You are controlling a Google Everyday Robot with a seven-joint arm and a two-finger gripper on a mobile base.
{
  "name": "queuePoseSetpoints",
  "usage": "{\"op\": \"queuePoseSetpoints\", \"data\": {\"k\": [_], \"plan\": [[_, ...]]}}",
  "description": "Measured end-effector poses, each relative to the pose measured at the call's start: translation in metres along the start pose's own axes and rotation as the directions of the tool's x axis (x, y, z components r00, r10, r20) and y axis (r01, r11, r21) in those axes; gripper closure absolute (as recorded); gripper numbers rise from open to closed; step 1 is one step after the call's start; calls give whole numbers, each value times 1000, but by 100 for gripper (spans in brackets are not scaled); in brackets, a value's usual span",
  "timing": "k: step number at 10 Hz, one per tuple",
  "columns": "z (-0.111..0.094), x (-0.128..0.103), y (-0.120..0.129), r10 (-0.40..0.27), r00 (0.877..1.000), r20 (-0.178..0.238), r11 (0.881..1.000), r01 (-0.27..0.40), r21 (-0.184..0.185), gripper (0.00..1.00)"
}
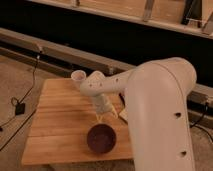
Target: Push the ceramic bowl across the table
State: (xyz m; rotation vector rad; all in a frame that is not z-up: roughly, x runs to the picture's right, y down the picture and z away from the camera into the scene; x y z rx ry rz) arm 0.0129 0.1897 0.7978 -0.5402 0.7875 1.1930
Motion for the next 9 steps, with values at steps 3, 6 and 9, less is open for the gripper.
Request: {"op": "queuePoseSetpoints", "data": {"k": [3,6,9], "plan": [[14,41,15,10,1000,-13,1000,-10,-4,35],[24,82,28,23,1000,-16,1000,-23,-3,35],[33,124,37,49,999,-9,999,-49,-13,35]]}}
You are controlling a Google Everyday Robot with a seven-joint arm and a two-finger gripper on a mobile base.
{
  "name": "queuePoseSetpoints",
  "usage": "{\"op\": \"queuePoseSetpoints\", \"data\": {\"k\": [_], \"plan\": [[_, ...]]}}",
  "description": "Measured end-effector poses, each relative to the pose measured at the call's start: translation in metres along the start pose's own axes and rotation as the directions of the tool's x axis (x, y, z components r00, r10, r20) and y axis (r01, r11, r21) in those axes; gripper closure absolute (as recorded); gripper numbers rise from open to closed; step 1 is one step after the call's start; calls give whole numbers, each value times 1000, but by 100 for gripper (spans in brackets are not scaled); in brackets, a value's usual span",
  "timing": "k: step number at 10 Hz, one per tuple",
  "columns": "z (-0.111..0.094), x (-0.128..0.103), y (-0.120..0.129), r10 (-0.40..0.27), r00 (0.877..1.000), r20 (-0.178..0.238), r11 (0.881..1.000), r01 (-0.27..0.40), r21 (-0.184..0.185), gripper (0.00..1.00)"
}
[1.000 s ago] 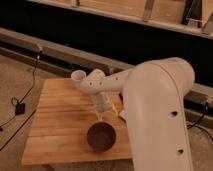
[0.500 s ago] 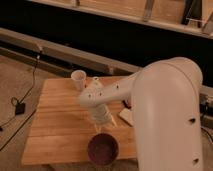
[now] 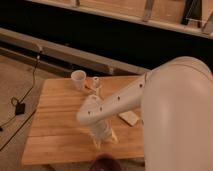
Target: Push the ceramic bowl across the table
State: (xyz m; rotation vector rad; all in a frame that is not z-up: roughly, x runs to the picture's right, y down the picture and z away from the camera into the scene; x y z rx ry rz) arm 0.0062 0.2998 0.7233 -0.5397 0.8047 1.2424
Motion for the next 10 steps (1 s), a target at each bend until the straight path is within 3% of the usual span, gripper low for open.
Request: {"op": "queuePoseSetpoints", "data": {"k": [5,10], "plan": [[15,58,3,43,999,13,999,-43,-23,35],[14,59,6,45,999,16,998,-44,-42,35]]}}
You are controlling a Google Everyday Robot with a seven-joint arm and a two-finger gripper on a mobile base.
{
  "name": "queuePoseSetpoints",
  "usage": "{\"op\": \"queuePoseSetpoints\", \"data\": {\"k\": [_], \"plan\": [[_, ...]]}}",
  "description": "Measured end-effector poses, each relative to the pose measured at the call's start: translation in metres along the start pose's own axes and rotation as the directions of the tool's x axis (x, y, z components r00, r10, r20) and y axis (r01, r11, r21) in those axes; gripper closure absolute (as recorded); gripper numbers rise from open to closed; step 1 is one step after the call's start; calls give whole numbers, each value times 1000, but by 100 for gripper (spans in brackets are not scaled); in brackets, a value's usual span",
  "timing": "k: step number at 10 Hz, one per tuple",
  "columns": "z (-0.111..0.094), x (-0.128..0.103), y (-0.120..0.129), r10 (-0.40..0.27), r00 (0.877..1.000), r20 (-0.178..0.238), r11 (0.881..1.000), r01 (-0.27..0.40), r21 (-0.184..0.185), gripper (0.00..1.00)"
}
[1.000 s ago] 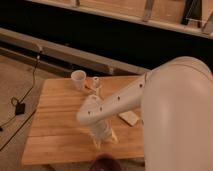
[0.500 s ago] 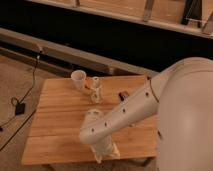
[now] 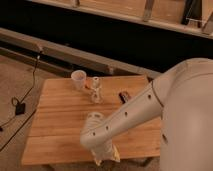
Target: Push the ceramic bowl across the table
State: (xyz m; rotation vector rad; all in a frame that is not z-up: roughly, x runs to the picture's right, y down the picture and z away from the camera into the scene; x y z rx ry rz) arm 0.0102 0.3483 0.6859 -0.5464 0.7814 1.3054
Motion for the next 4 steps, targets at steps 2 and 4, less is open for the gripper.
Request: {"op": "queuePoseSetpoints", "data": {"k": [2,4], "plan": [[0,0,1,-4,1000,1,1000,4,0,35],[0,0,1,-5,1000,0,1000,5,0,35]]}}
